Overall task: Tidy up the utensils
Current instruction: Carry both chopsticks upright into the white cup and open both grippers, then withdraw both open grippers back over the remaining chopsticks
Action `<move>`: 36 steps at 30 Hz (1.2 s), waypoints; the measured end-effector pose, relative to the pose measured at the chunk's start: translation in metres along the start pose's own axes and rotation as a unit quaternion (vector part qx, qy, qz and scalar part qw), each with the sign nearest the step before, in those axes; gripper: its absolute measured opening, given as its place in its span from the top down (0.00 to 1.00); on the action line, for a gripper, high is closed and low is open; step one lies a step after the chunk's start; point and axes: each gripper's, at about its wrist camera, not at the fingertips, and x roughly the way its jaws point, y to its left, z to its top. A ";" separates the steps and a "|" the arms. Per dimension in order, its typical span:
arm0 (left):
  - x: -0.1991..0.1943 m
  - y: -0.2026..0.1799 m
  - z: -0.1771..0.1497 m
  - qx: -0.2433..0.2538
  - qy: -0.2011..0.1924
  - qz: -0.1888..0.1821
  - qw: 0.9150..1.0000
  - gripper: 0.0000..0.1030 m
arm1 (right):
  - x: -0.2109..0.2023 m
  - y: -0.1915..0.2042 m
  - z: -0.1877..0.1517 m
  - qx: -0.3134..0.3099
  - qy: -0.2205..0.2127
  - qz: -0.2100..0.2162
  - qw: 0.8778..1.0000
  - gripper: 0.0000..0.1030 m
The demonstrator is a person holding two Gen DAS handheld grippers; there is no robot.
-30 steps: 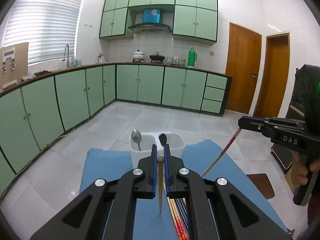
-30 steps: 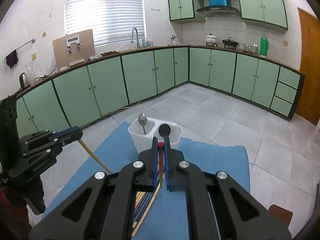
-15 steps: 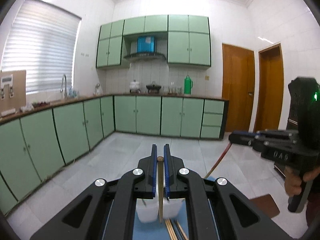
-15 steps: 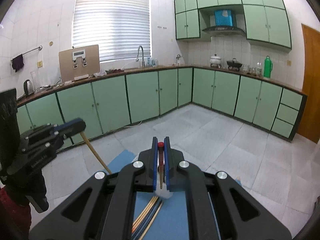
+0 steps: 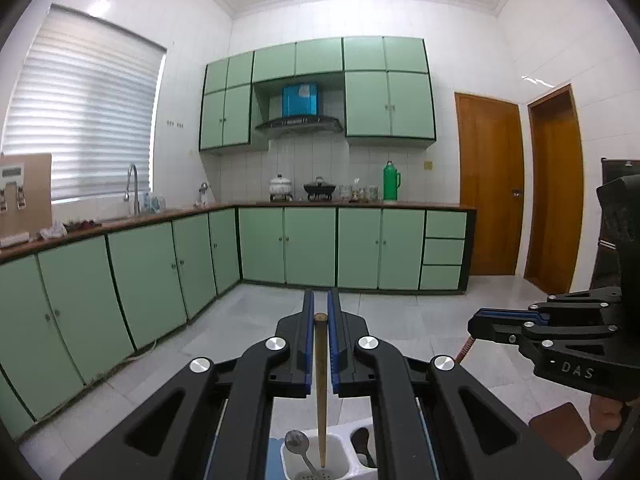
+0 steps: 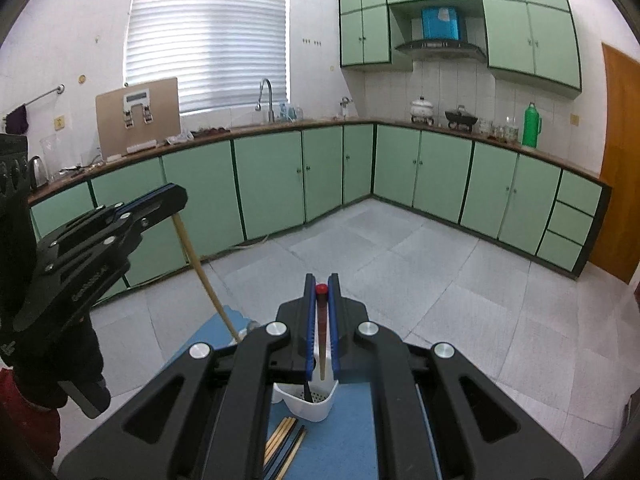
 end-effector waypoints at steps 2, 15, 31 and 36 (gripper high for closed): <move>0.014 0.002 -0.010 -0.004 0.019 -0.006 1.000 0.94 | 0.015 -0.001 -0.006 0.006 0.013 0.001 1.000 0.95; 0.003 0.010 -0.046 -0.025 0.083 0.002 0.996 0.55 | 0.018 0.010 -0.042 0.023 0.031 -0.014 0.999 0.39; -0.109 -0.011 -0.169 -0.040 0.176 0.043 0.983 0.35 | -0.059 0.032 -0.182 0.077 0.028 -0.087 0.993 0.07; -0.122 -0.020 -0.209 -0.040 0.216 0.042 0.975 0.35 | -0.058 0.045 -0.229 0.102 0.056 -0.098 0.988 0.07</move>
